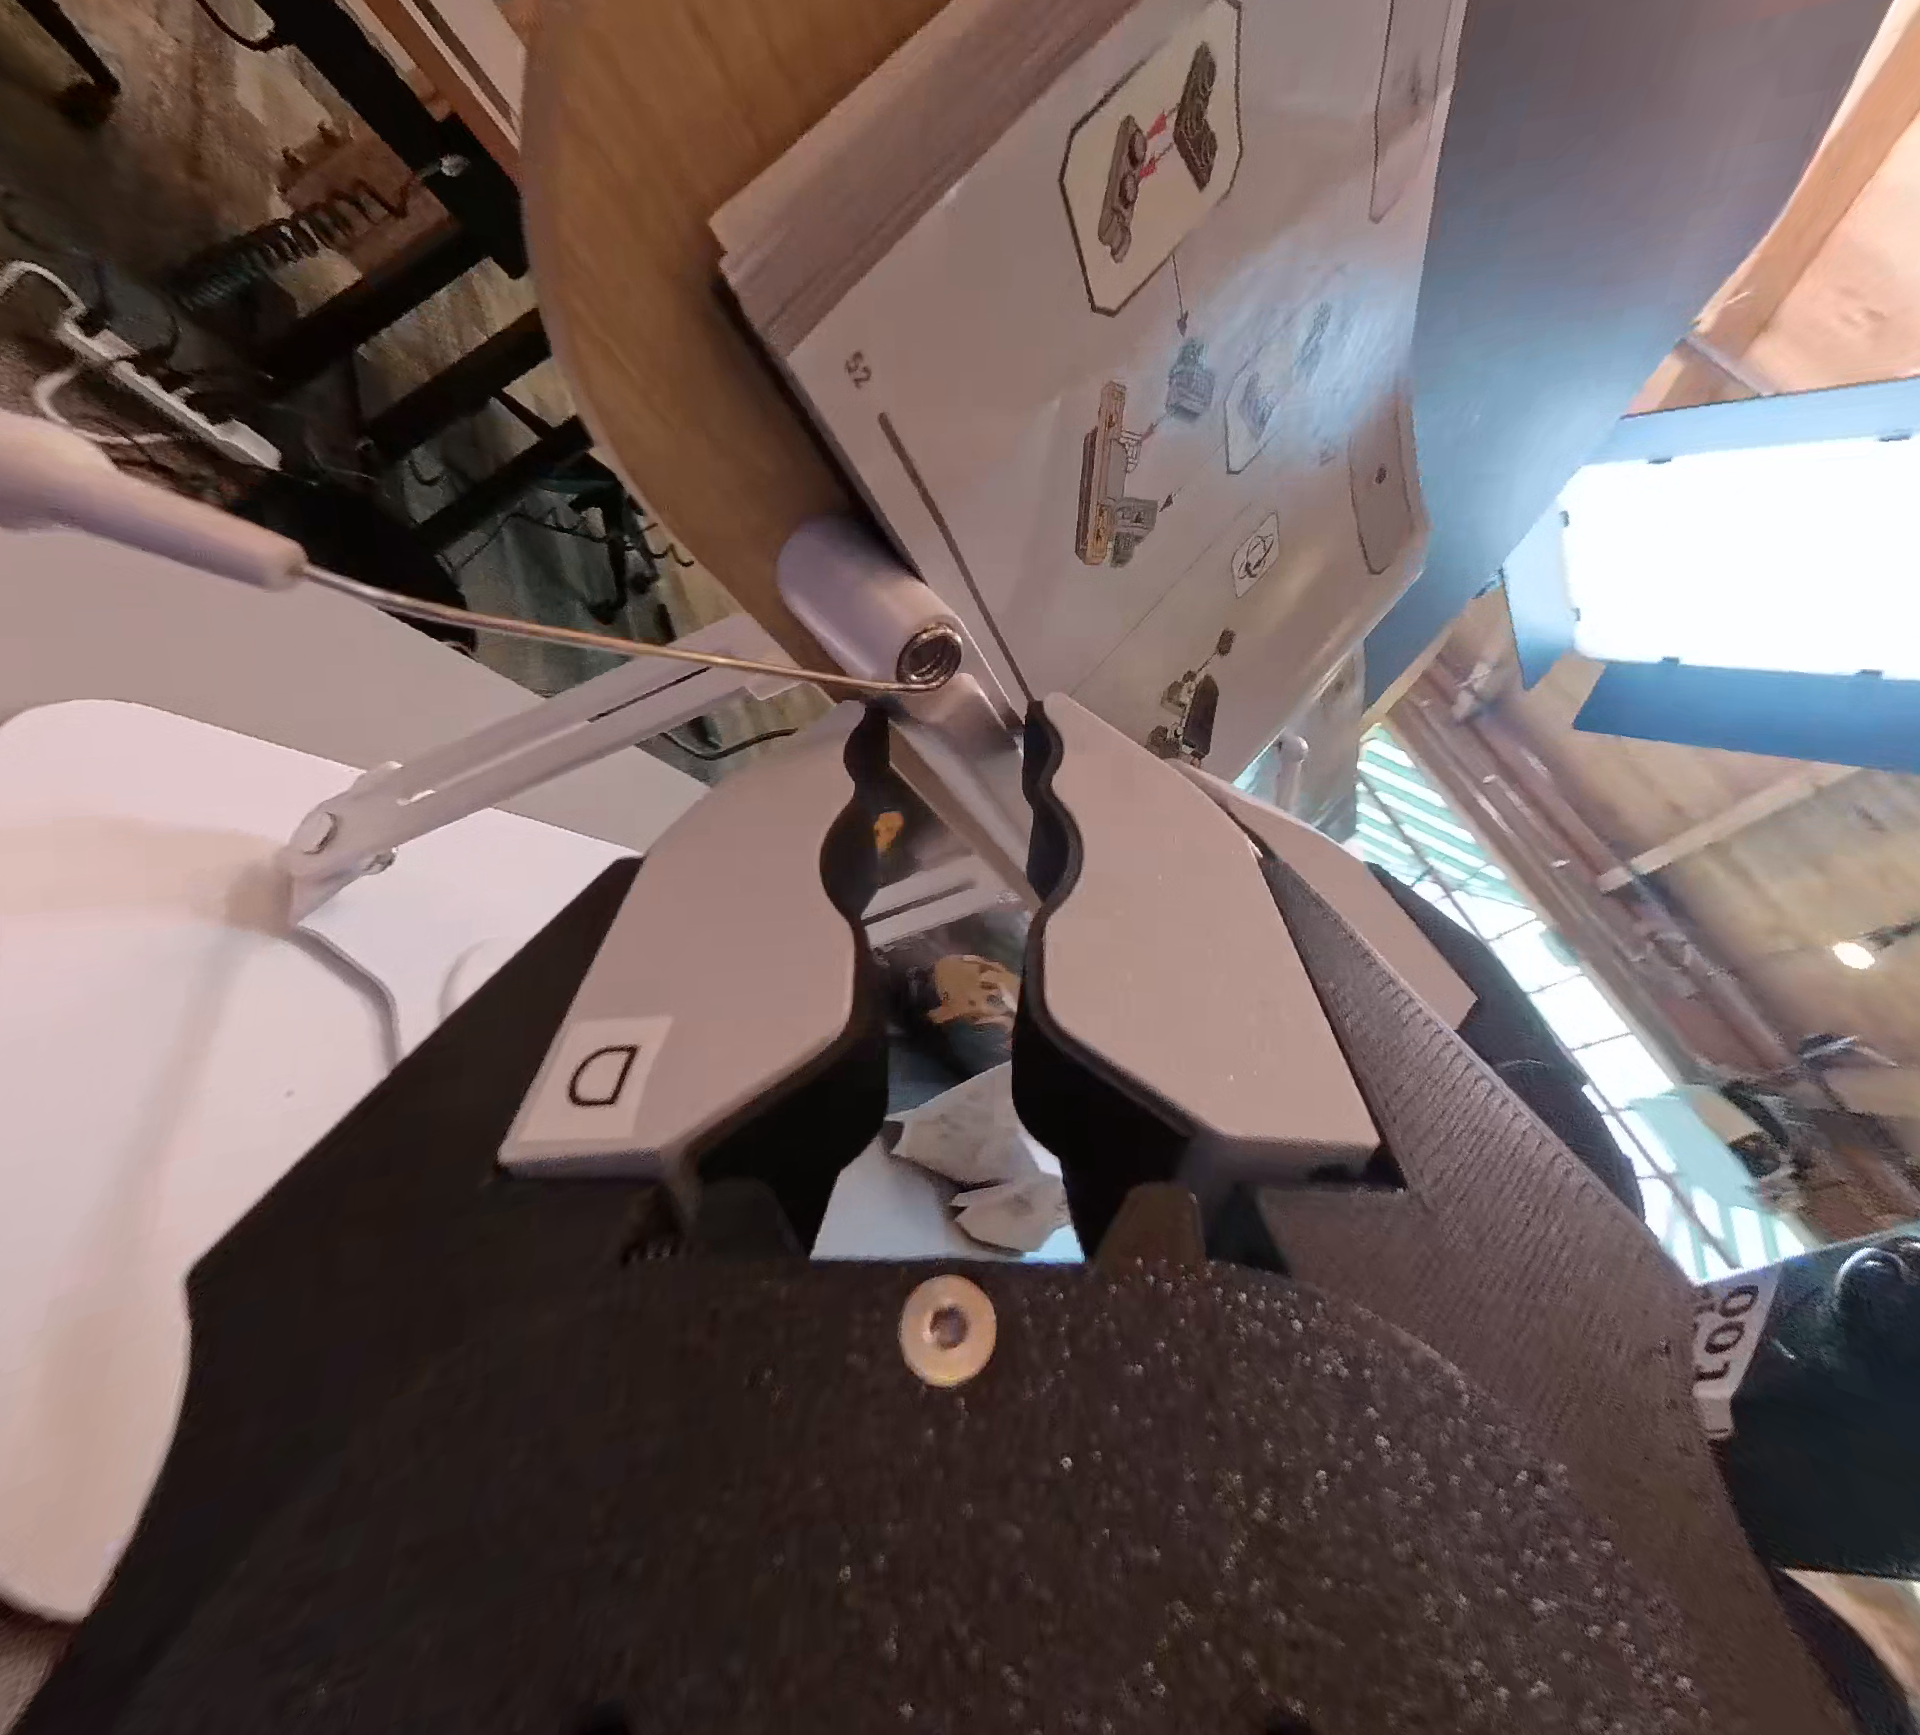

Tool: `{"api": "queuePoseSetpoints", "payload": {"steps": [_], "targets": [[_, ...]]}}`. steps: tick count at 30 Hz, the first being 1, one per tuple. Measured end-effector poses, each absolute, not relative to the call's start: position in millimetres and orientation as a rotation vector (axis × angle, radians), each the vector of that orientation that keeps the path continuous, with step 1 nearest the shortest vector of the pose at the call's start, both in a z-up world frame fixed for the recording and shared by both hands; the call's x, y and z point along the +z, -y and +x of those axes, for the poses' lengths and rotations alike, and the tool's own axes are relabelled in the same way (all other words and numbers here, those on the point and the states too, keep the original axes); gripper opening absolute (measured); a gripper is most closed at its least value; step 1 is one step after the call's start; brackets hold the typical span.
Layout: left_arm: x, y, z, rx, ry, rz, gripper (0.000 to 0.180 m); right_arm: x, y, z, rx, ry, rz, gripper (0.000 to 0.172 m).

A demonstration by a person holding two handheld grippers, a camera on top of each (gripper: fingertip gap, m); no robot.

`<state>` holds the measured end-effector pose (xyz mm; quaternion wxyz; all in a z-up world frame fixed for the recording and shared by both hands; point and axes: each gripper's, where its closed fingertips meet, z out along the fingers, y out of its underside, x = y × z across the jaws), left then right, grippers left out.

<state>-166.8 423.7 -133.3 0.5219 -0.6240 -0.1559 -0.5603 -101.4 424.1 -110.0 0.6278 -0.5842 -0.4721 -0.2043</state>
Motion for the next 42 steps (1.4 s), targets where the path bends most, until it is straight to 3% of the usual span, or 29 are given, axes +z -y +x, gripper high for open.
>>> {"api": "queuePoseSetpoints", "payload": {"steps": [28, 31, 42], "targets": [[-135.5, -381.8, -159.2, -1.196, 0.334, -1.501, 0.021, -105.8, -394.1, -81.9, -0.349, 1.085, -1.313, 0.022], [-135.8, -372.8, -159.3, -1.088, 0.25, -1.531, 0.012, -103.9, -390.5, -71.3, -0.304, 1.059, -1.327, 0.023], [-97.0, -338.6, -164.5, -0.575, -0.124, -1.5, 0.012, -107.1, -376.7, -29.3, -0.179, 0.923, -1.354, 0.037]]}}
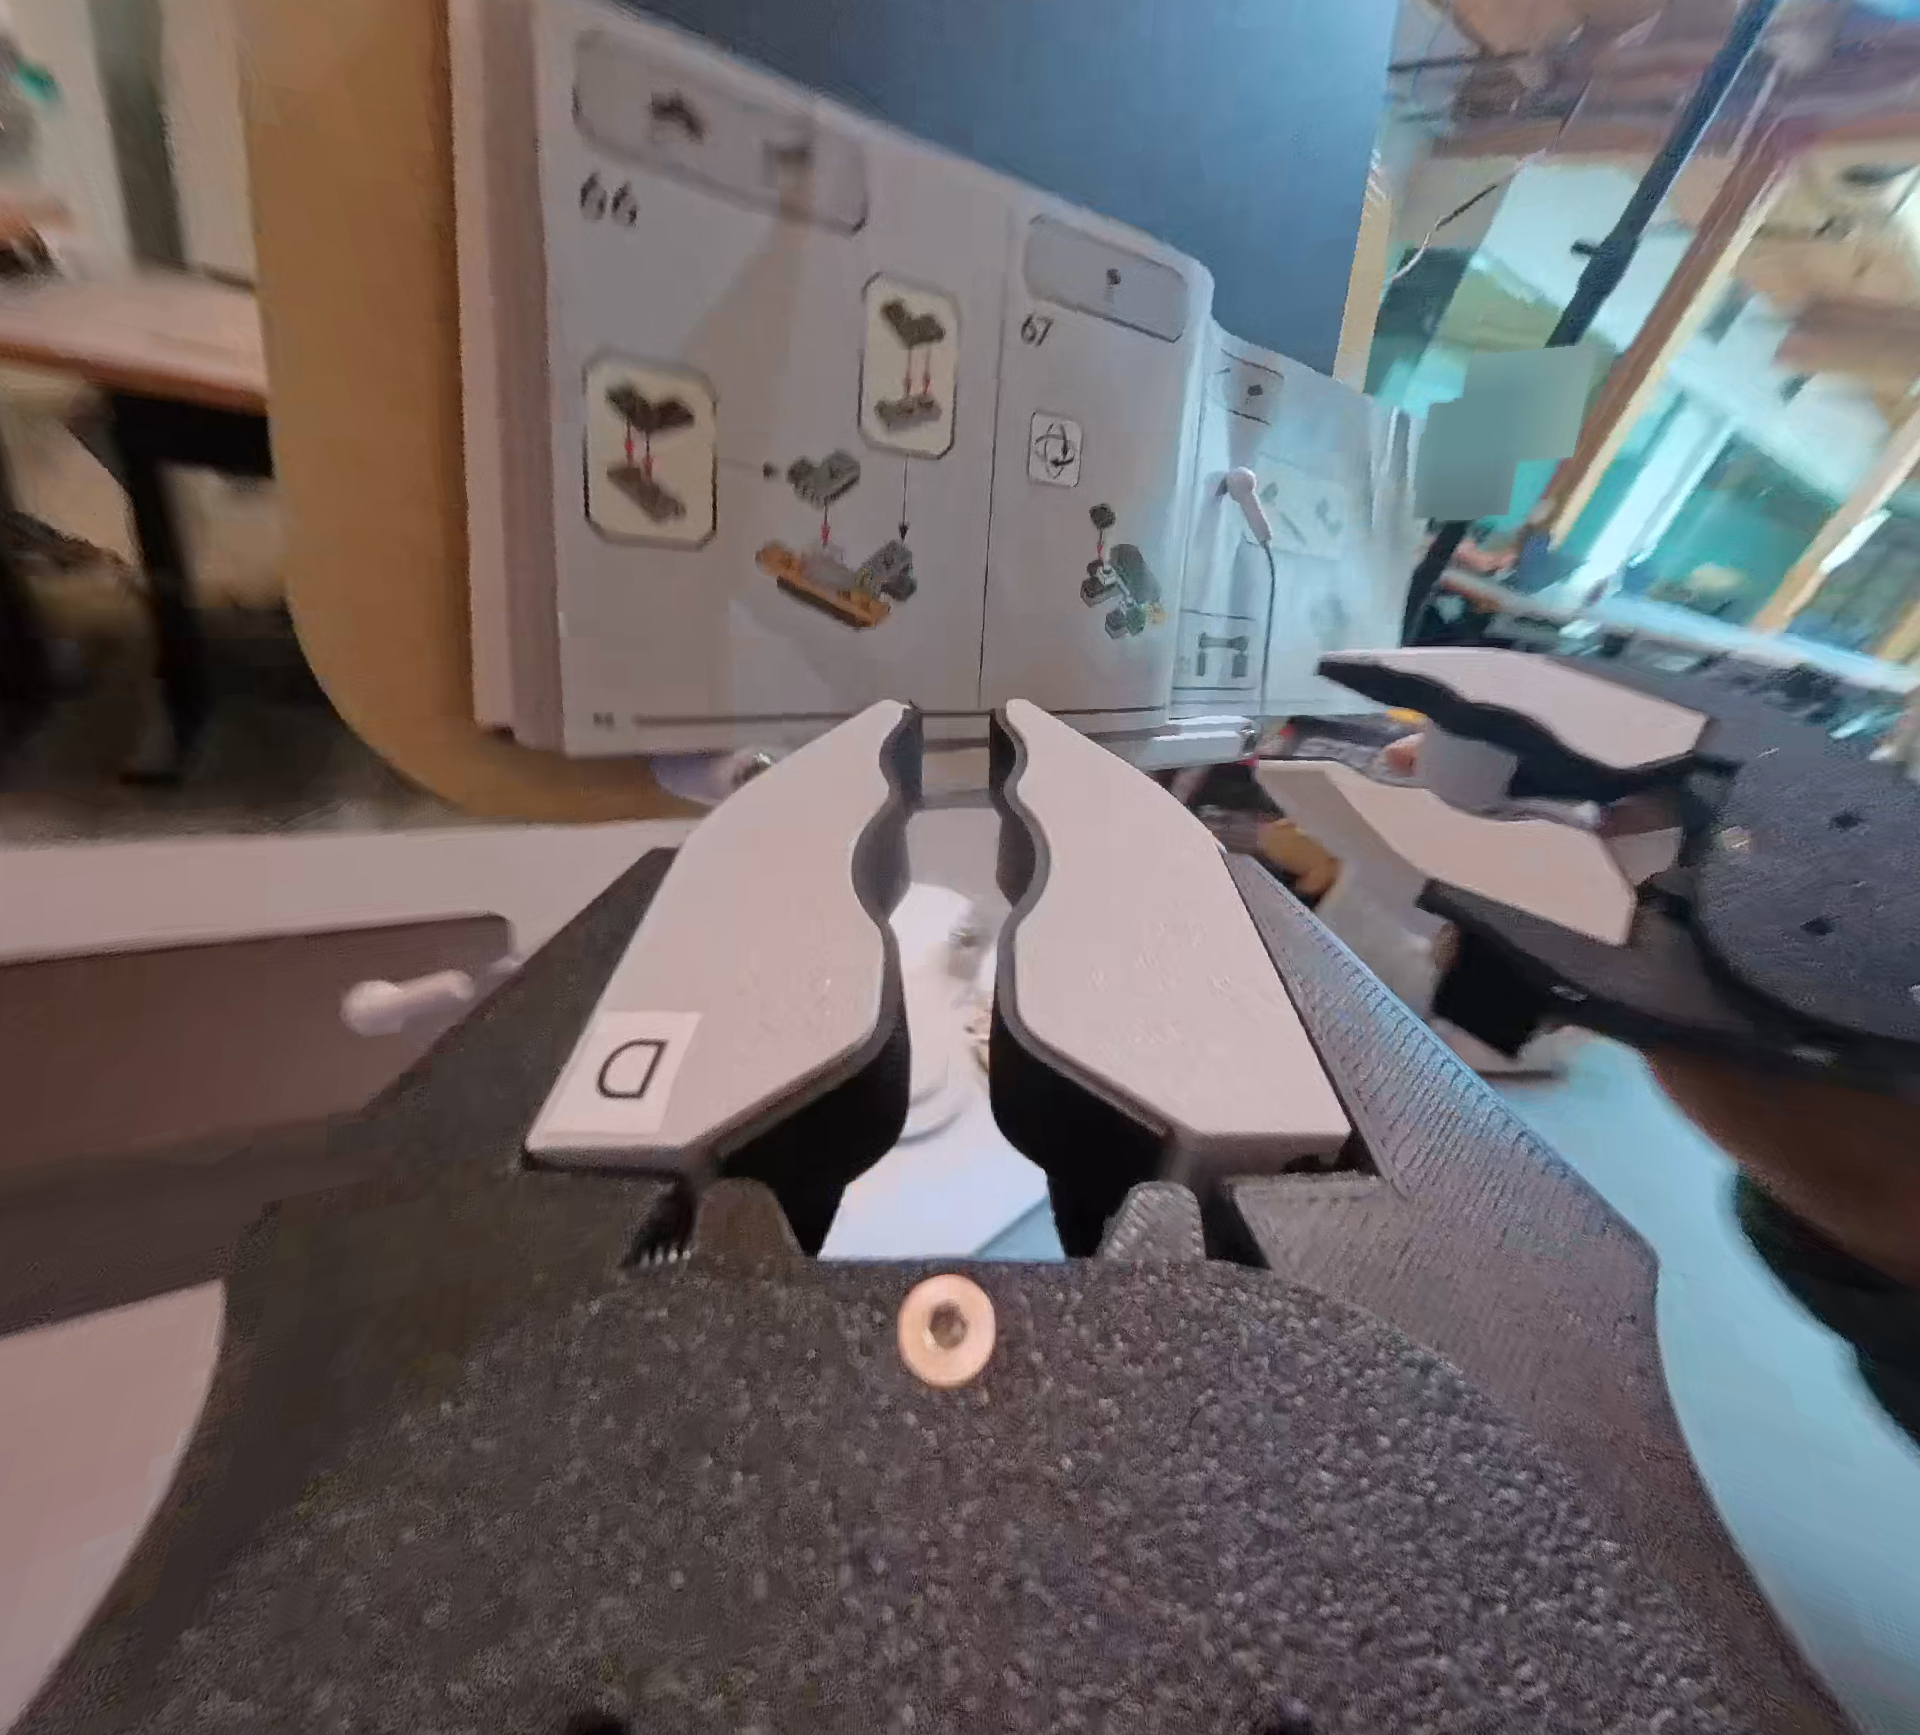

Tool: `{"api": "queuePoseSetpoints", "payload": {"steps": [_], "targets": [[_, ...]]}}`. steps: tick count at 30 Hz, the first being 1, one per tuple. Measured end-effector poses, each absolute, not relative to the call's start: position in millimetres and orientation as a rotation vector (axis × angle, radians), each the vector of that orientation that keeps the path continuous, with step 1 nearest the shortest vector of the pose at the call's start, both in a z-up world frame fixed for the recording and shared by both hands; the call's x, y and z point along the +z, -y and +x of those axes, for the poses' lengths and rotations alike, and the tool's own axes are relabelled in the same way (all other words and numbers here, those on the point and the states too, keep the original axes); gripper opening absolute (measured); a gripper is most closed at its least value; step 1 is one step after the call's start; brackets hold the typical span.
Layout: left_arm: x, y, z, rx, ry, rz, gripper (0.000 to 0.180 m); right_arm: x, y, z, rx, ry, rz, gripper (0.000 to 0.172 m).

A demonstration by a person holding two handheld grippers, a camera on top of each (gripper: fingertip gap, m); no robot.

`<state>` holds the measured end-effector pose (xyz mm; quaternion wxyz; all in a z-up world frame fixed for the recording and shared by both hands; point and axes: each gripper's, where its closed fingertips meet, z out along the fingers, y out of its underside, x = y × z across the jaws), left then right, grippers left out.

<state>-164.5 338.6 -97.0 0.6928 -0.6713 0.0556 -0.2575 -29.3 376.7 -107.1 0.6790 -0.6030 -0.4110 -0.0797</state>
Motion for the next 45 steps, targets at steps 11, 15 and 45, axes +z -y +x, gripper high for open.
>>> {"api": "queuePoseSetpoints", "payload": {"steps": [11, 15, 45], "targets": [[-75.3, -322.5, -163.9, -0.164, -0.336, -1.397, 0.0, -84.5, -398.5, 2.3, -0.012, 0.704, -1.433, 0.038], [-83.1, -330.0, -149.1, -0.141, -0.402, -1.434, 0.001, -70.2, -416.8, -10.0, -0.02, 0.708, -1.443, 0.034], [-105.8, -404.6, -156.0, 0.101, -0.52, -1.659, 0.0, -84.8, -368.7, -3.4, 0.07, 0.651, -1.488, 0.056]]}}
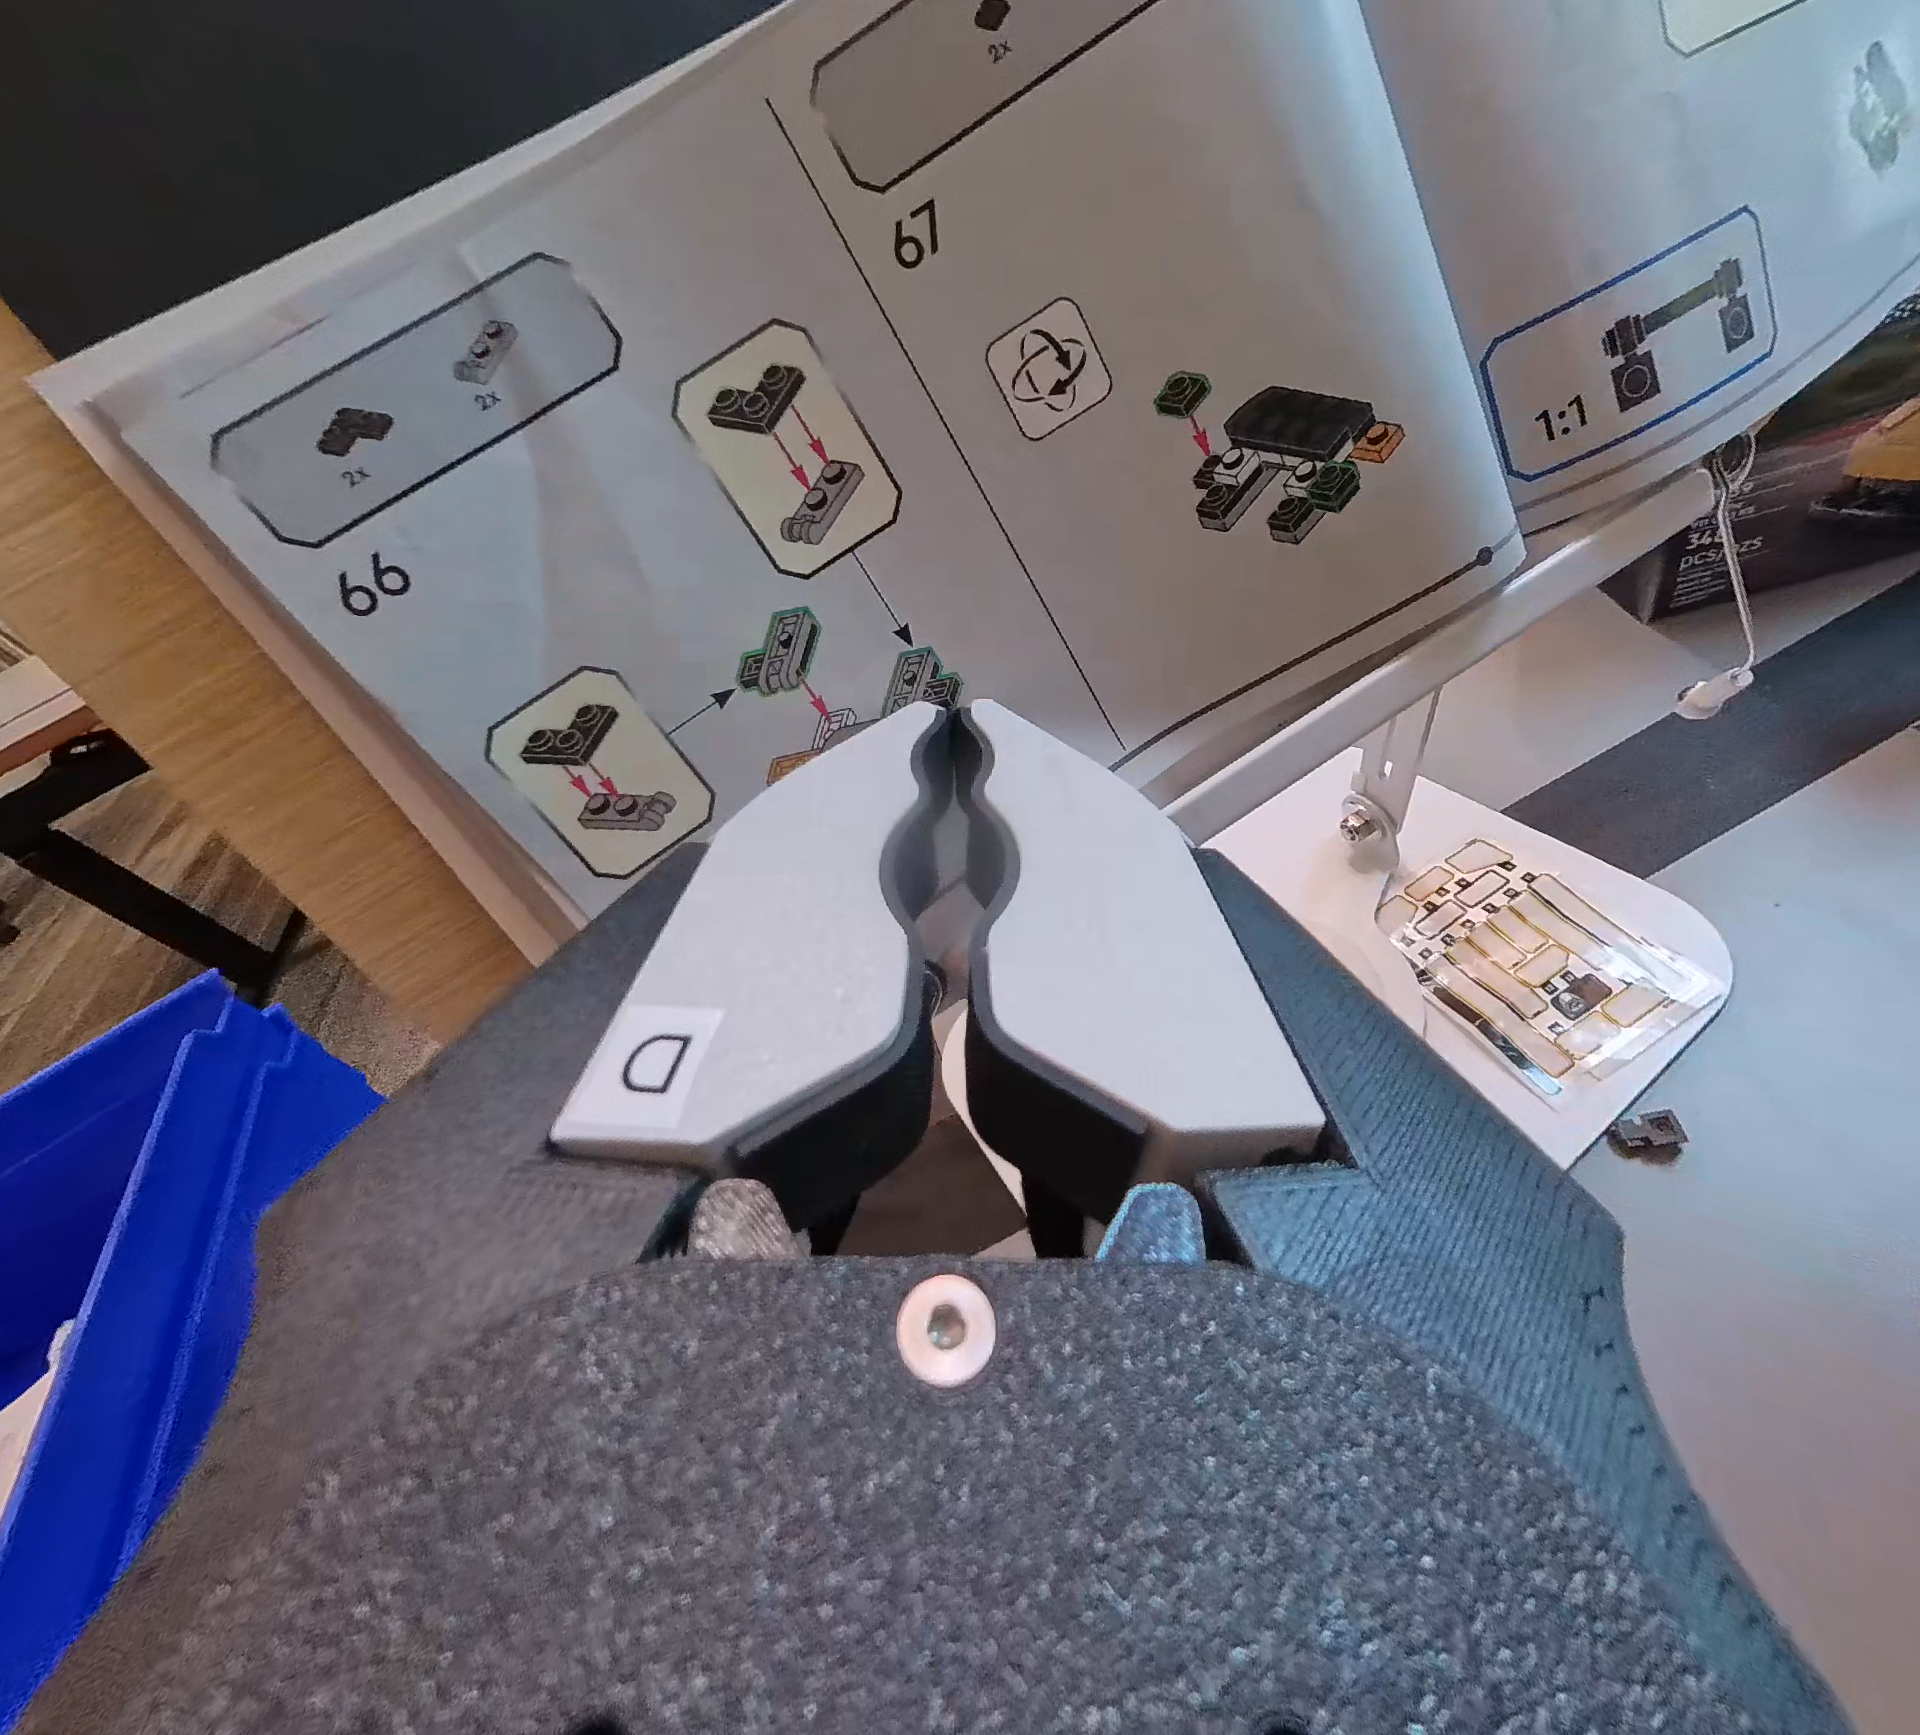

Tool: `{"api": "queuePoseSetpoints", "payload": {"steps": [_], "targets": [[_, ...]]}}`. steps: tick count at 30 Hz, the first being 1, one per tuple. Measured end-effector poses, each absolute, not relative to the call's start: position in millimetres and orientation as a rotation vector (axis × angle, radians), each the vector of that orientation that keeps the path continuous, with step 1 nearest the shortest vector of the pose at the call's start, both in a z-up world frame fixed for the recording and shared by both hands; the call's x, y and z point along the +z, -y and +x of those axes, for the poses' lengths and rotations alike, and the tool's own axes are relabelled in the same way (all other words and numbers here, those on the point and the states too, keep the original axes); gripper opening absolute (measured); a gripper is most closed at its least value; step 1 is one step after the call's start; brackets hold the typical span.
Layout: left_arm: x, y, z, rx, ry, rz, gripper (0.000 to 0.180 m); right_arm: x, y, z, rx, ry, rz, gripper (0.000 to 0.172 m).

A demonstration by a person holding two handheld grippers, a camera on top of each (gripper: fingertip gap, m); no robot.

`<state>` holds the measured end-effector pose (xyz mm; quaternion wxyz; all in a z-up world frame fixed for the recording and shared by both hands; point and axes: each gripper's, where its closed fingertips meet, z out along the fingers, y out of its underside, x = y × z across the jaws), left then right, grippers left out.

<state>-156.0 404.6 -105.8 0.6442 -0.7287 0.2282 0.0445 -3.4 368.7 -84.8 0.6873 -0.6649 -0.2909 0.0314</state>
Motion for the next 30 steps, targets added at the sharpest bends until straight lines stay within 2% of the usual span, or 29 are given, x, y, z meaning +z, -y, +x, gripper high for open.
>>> {"api": "queuePoseSetpoints", "payload": {"steps": [6, 9, 13, 16, 19, 22, 30], "targets": [[-102.0, -397.5, -161.2, 0.102, -0.502, -1.657, 0.0, -70.7, -390.3, -92.5, -0.154, 0.852, -1.391, 0.089], [-94.0, -387.9, -171.0, 0.067, -0.463, -1.643, 0.0, -66.8, -413.9, -104.7, -0.27, 0.834, -1.385, 0.095], [-81.4, -376.0, -188.2, 0.04, -0.419, -1.617, 0.0, -64.7, -427.7, -103.0, -0.313, 0.799, -1.357, 0.079], [-73.2, -372.0, -199.2, 0.03, -0.393, -1.6, 0.002, -55.1, -426.3, -89.8, -0.303, 0.741, -1.322, 0.044], [-70.9, -373.3, -199.5, -0.006, -0.389, -1.601, 0.006, -50.9, -425.0, -80.3, -0.223, 0.71, -1.343, 0.028], [-68.6, -374.4, -191.6, -0.027, -0.411, -1.593, 0.007, -47.6, -421.8, -68.2, -0.094, 0.652, -1.379, 0.023], [-86.6, -396.1, -160.2, 0.003, -0.53, -1.672, 0.008, -52.5, -422.3, -19.4, 0.167, 0.472, -1.452, 0.023]]}}
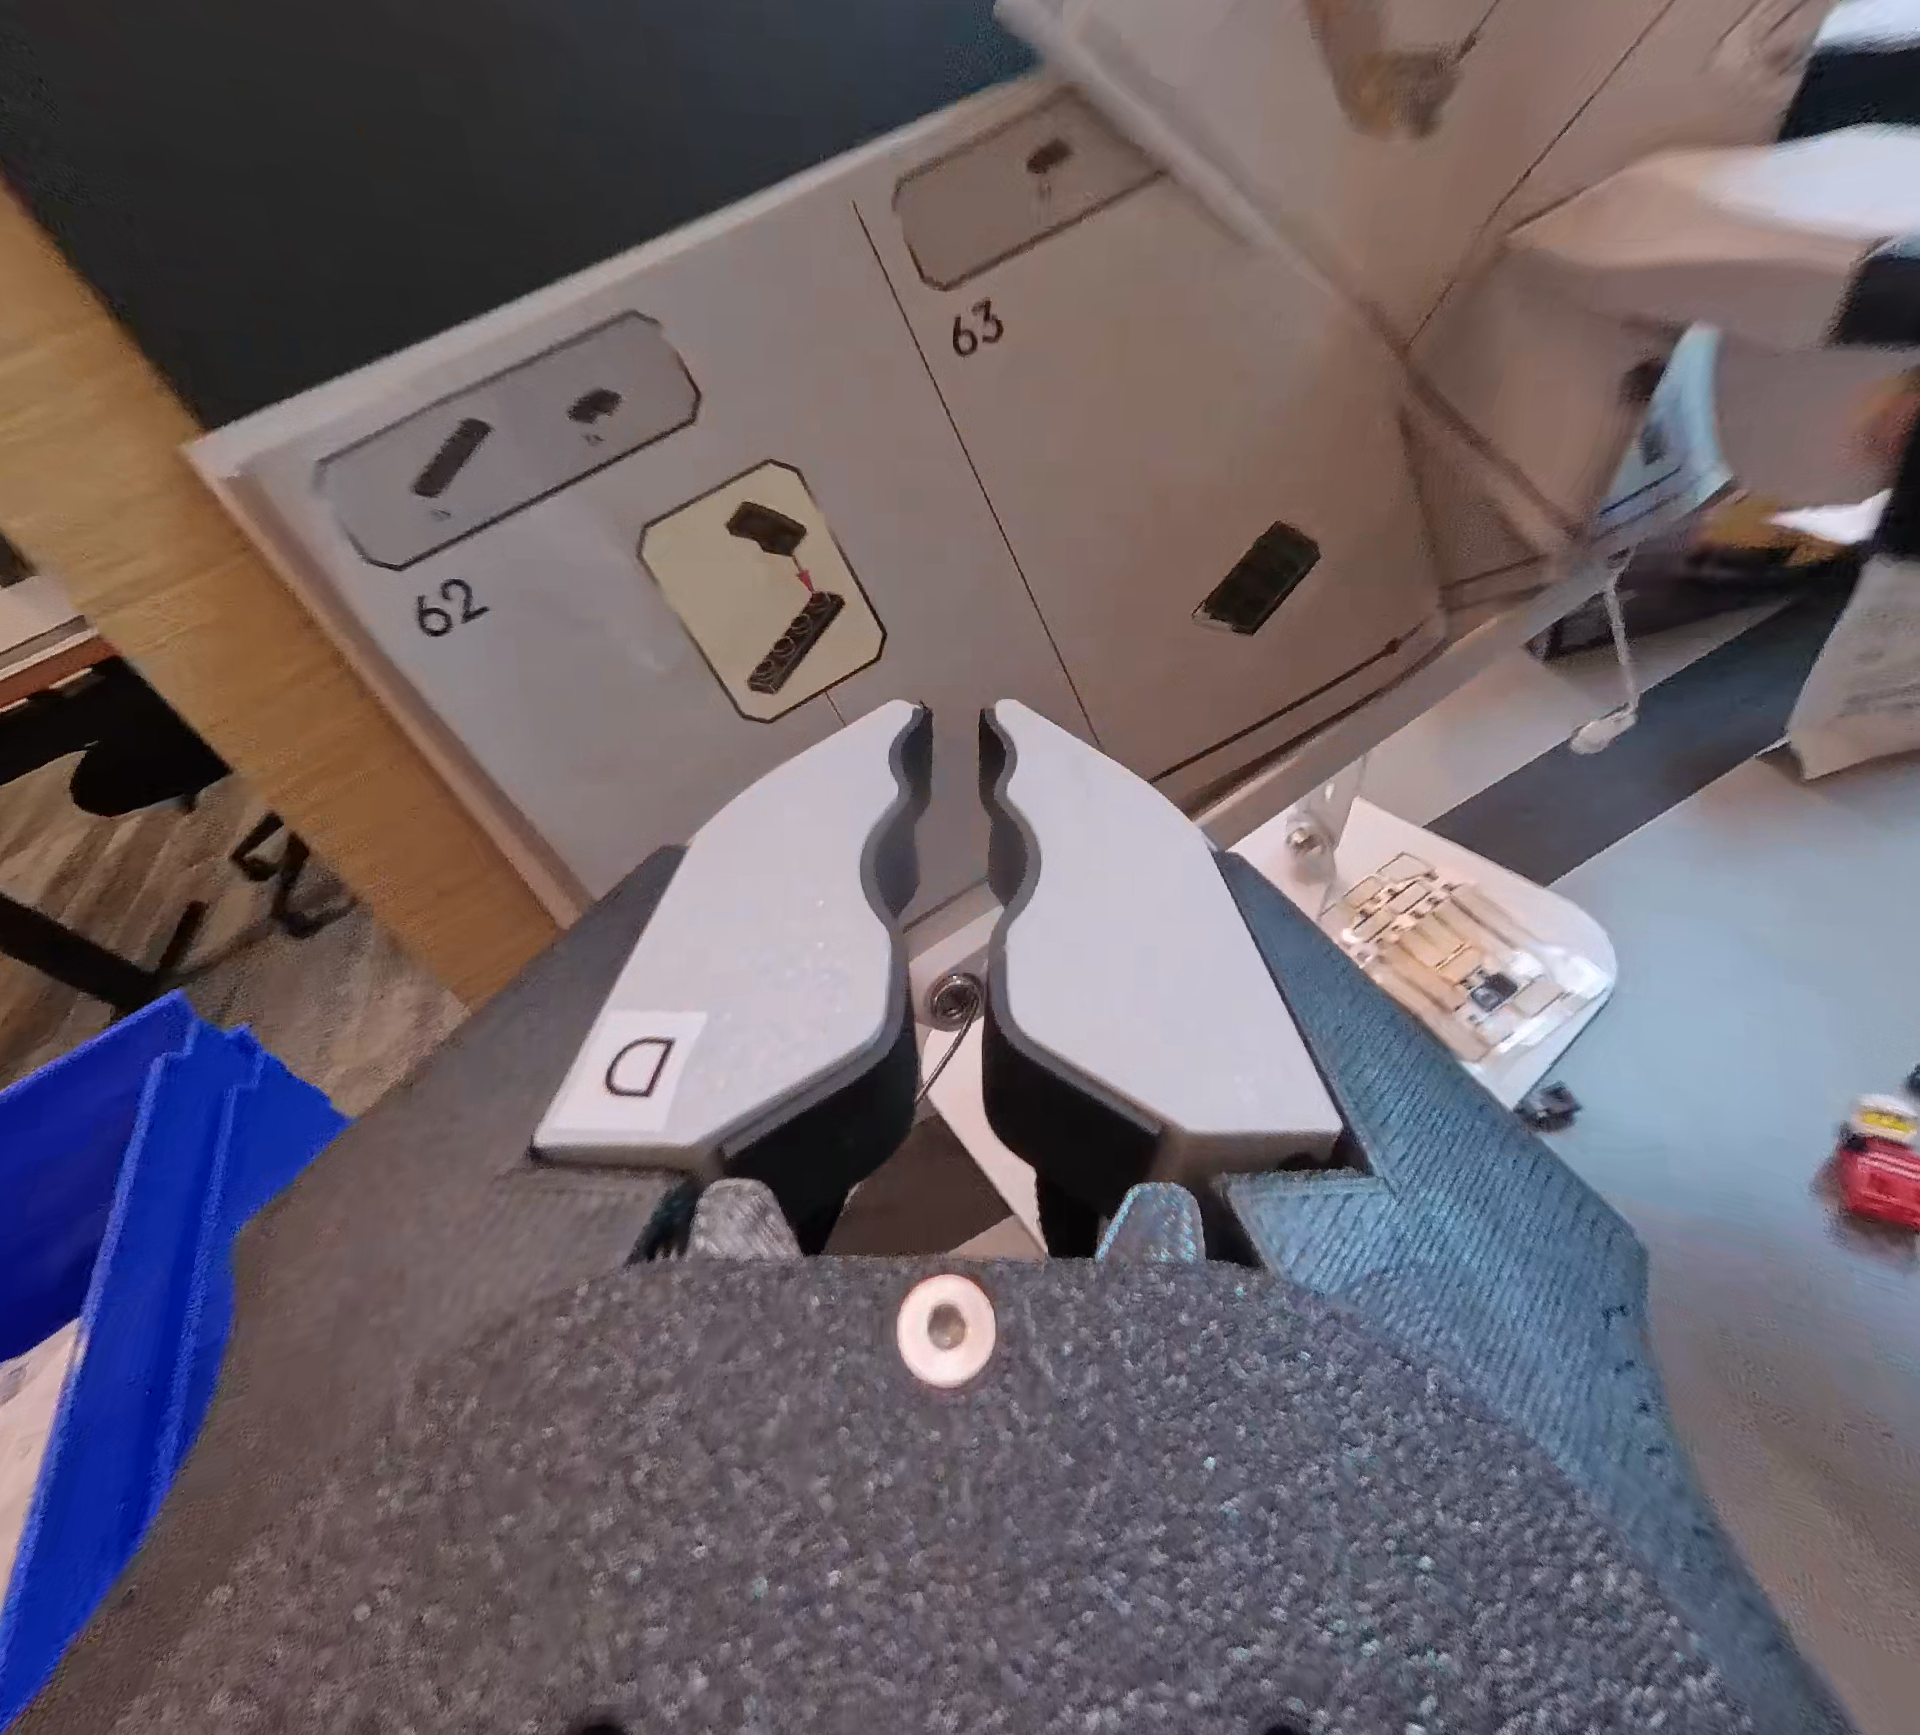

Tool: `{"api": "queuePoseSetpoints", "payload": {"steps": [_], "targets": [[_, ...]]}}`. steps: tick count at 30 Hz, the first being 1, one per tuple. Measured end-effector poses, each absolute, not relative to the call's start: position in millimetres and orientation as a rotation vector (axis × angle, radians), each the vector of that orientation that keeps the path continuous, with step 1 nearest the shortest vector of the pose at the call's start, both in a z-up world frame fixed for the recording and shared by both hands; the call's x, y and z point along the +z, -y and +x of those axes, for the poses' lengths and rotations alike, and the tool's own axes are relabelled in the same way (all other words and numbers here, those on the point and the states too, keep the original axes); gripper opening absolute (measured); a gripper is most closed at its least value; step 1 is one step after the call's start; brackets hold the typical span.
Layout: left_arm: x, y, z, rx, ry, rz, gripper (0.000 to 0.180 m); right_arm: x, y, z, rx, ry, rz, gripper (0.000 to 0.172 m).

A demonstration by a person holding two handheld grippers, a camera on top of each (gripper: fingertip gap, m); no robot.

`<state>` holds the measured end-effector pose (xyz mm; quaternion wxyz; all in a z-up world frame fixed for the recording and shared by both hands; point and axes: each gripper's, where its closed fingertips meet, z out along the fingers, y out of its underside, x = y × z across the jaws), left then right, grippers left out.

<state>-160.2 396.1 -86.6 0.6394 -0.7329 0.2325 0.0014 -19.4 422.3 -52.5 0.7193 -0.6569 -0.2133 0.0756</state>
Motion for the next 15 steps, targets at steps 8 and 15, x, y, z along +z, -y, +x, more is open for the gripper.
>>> {"api": "queuePoseSetpoints", "payload": {"steps": [8, 15], "targets": [[-103.1, -403.3, -165.3, 0.083, -0.538, -1.702, 0.002, -44.1, -410.8, 84.6, 0.395, 0.059, -1.413, 0.028], [-93.3, -403.1, -153.3, 0.078, -0.569, -1.655, 0.002, 13.0, -311.6, 13.1, 0.342, 0.464, -1.033, 0.026]]}}
